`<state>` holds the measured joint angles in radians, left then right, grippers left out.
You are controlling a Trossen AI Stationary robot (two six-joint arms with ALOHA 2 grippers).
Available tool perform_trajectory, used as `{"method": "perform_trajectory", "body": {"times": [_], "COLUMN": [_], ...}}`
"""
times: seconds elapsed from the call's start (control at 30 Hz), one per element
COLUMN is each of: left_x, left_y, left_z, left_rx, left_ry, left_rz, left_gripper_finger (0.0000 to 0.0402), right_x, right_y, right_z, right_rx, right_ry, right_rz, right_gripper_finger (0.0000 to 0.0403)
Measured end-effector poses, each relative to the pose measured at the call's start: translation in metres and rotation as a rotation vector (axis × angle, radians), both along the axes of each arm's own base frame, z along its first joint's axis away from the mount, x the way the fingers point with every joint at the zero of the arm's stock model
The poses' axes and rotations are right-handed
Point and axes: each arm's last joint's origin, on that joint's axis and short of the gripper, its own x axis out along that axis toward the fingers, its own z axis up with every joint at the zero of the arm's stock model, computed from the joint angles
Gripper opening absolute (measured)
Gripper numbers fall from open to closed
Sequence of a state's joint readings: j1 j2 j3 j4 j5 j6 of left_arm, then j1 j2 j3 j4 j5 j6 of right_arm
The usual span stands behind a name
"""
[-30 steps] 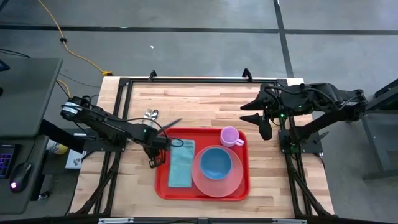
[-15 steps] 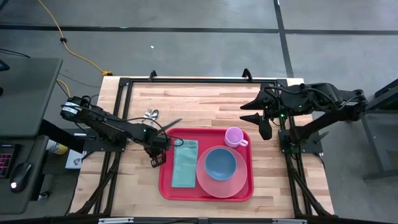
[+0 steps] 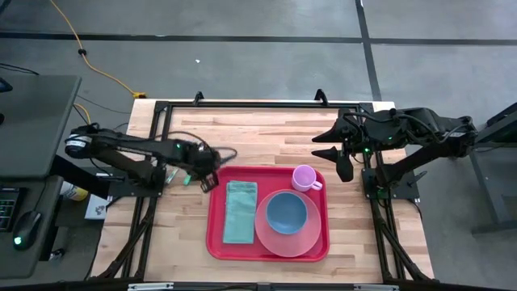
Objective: Set up tray
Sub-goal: Put the knife into the blue napkin
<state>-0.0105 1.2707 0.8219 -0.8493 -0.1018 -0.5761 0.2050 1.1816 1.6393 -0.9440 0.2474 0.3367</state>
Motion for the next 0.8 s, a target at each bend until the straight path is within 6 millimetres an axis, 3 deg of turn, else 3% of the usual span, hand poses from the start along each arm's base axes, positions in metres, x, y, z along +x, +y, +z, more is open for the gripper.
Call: {"method": "perform_trajectory", "body": {"times": [0.17, 0.37, 0.57, 0.8], "left_x": [-0.015, -0.018, -0.016, -0.012], "left_y": [0.027, 0.048, 0.056, 0.059], "left_z": [0.008, 0.007, 0.003, -0.002], "left_rx": [0.024, -0.084, -0.118, -0.131], "left_ry": [0.027, 0.018, 0.018, 0.035], "left_rz": [0.158, 0.184, 0.163, 0.071], "left_gripper_finger": [0.0013, 0.0066, 0.0109, 0.0189], "right_x": [0.0, 0.0, 0.0, 0.0], "right_y": [0.0, 0.0, 0.0, 0.0], "right_z": [0.0, 0.0, 0.0, 0.0], "right_rx": [0.001, 0.002, 0.002, 0.003], "right_ry": [0.001, 0.0, 0.0, 0.002], "right_rz": [0.0, 0.007, 0.014, 0.015], "right_gripper_finger": [0.0169, 0.0169, 0.0169, 0.0169]}}
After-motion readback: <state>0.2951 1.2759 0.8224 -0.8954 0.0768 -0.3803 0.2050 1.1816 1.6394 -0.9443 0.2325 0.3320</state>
